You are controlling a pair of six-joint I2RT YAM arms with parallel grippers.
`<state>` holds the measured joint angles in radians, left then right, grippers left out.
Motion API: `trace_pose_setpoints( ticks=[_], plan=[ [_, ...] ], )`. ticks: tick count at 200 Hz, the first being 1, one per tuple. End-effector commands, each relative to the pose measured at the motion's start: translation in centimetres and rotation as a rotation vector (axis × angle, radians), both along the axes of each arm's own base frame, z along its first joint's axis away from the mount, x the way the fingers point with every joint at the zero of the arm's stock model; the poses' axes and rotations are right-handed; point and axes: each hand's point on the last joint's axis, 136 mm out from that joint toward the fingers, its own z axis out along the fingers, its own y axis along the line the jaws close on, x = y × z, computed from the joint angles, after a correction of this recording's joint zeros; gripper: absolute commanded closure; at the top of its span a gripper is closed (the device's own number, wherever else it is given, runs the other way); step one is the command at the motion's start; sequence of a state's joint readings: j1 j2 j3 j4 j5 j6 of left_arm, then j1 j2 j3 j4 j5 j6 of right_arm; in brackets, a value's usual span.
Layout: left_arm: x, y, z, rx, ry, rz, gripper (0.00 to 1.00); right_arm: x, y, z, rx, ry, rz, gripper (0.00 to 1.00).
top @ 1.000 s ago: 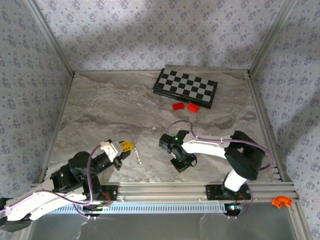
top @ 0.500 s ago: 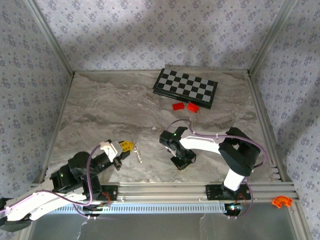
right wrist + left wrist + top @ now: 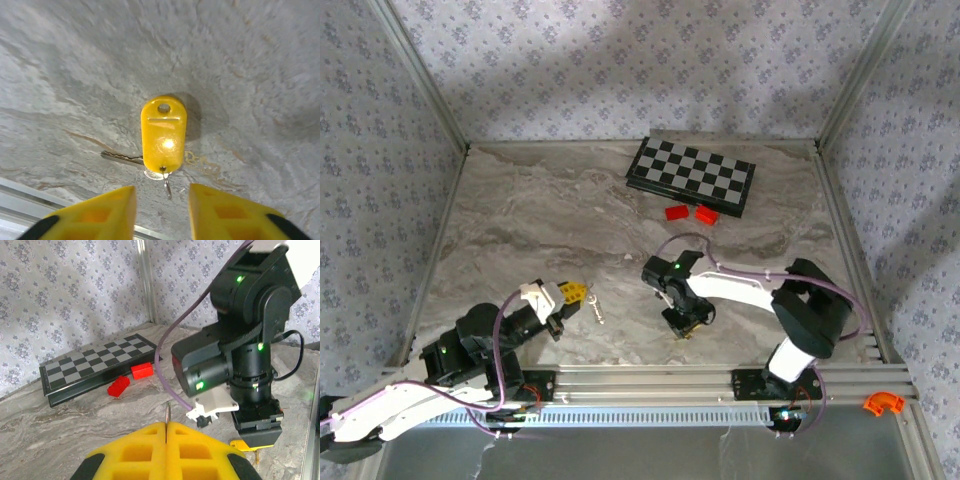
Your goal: Put the keys on the keyring
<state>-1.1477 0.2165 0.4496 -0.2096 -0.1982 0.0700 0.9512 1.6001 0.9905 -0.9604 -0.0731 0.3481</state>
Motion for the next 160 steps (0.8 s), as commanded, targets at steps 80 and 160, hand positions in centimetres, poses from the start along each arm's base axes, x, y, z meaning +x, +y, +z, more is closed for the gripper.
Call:
trace_pose_setpoints(
  ticks=[80,160],
  plan=[
    [-0.6,0.2,2.1,-0.063,-0.039,-0.024,1.00,-0.6,-1.1,0.7,0.370,-0.176,-0.357,0.41],
    [-0.7,0.3,2.4,-0.077,-0.040,-0.028,1.00,-1.5,-1.3,-0.1,0.487,-0.199,-0.349,0.46]
  ],
)
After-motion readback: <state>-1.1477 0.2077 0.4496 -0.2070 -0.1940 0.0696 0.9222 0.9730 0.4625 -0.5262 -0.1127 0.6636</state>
